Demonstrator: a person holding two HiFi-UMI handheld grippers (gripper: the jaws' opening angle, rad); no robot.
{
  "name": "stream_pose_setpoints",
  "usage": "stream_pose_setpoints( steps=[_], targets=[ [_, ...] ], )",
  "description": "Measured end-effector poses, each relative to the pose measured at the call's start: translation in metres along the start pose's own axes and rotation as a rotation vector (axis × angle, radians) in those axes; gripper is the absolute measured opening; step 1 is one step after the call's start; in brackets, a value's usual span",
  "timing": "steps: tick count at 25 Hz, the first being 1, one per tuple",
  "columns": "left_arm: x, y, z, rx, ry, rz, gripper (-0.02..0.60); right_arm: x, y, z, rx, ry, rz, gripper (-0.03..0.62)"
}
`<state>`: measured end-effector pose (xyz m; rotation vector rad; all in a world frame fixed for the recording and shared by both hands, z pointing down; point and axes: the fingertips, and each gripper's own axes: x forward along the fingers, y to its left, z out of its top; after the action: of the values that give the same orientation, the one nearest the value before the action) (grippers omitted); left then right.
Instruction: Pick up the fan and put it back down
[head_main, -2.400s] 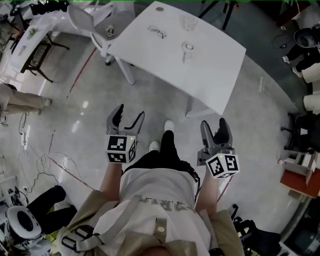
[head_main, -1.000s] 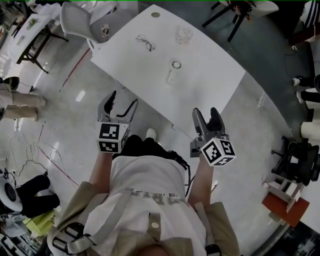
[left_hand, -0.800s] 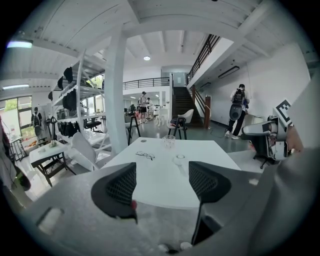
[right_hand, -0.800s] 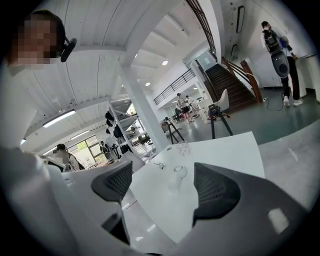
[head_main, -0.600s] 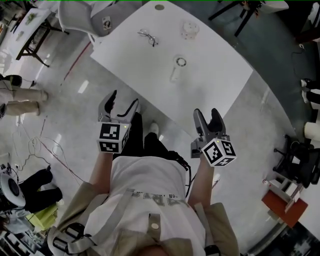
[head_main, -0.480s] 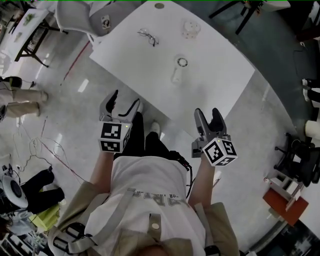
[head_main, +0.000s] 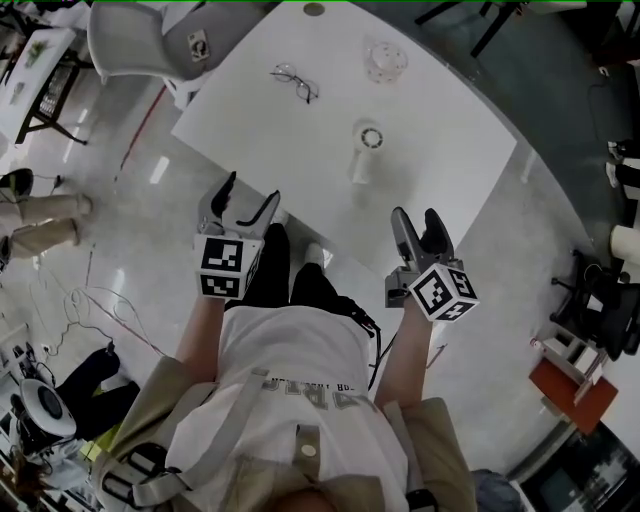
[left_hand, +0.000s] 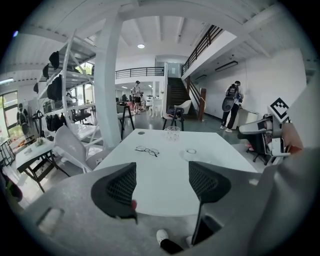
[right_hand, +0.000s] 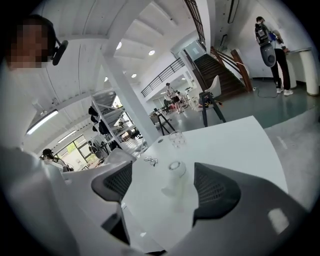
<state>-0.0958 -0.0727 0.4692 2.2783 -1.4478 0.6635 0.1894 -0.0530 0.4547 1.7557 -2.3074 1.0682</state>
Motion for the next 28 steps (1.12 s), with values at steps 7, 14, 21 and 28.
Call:
stream_pose_setpoints(
  steps=[7, 14, 21, 28],
  targets=[
    [0.032, 0.028, 0.007, 0.033, 0.031, -0.045, 0.341, 0.046, -0.001, -0.004, -0.017, 0.089, -0.054, 0.364],
    [0.059, 0.040, 0.008, 0.042, 0.062, -0.112, 0.341, 0.092, -0.002, -0.012, -0.028, 0.170, -0.085, 0.363],
    [0.083, 0.044, 0.012, 0.063, 0.084, -0.187, 0.341, 0.134, -0.013, -0.034, -0.085, 0.307, -0.169, 0.362],
    [0.104, 0.057, 0.017, 0.080, 0.097, -0.227, 0.341, 0.168, -0.027, -0.064, -0.132, 0.475, -0.219, 0.362]
  ],
)
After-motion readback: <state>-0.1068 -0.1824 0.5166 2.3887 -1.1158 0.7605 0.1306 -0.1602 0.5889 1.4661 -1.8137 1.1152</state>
